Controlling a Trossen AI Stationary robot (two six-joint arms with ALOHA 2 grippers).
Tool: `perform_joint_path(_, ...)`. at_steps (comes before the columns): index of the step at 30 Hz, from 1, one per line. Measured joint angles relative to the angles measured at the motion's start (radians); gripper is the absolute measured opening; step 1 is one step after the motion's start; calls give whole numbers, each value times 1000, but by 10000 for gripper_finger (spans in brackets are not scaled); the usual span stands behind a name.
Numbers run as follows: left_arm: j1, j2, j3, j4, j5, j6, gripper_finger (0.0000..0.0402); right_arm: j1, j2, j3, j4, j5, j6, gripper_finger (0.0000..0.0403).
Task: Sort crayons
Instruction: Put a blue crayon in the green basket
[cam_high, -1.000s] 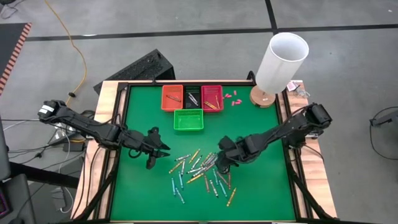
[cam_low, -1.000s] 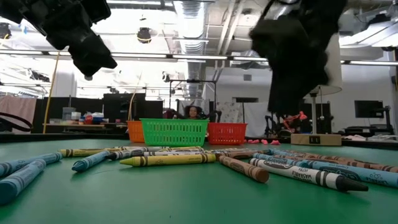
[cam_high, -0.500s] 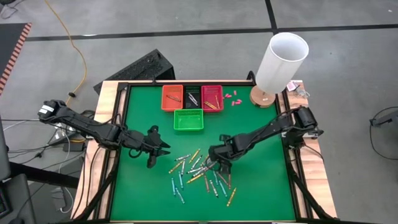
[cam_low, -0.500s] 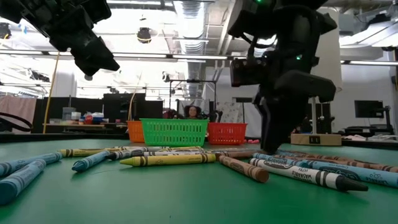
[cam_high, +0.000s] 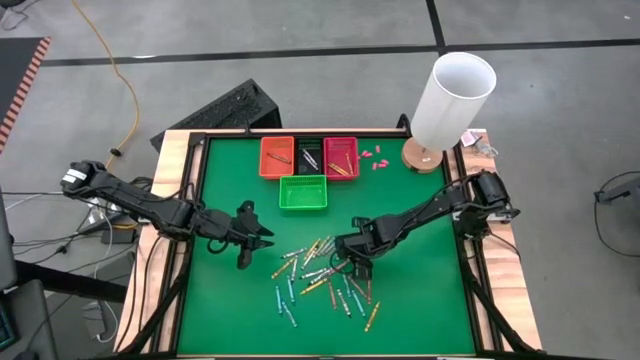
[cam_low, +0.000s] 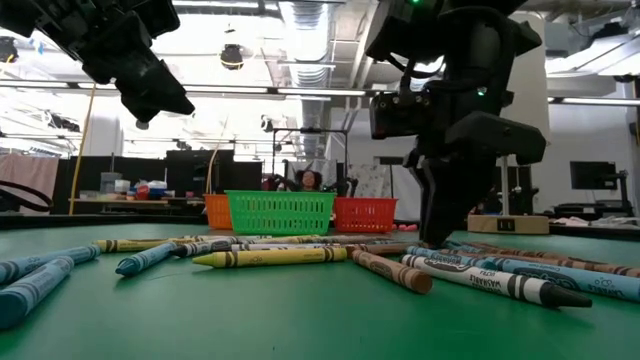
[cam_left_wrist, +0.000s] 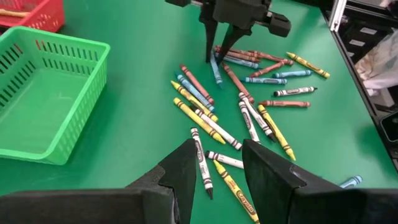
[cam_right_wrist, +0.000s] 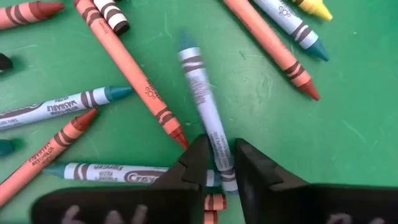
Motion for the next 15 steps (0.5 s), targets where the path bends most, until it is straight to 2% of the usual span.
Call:
perform_joint_path(5, 0, 0, 0, 0, 0, 4, 119, -8, 1, 0, -12, 0, 3, 11)
perform_joint_path(10, 0, 0, 0, 0, 0, -1, 119, -14, 4, 28, -35, 0, 6, 8)
perform_joint_path(15, 0, 0, 0, 0, 0, -39, 119, -28, 4, 114, -101, 17, -27, 3)
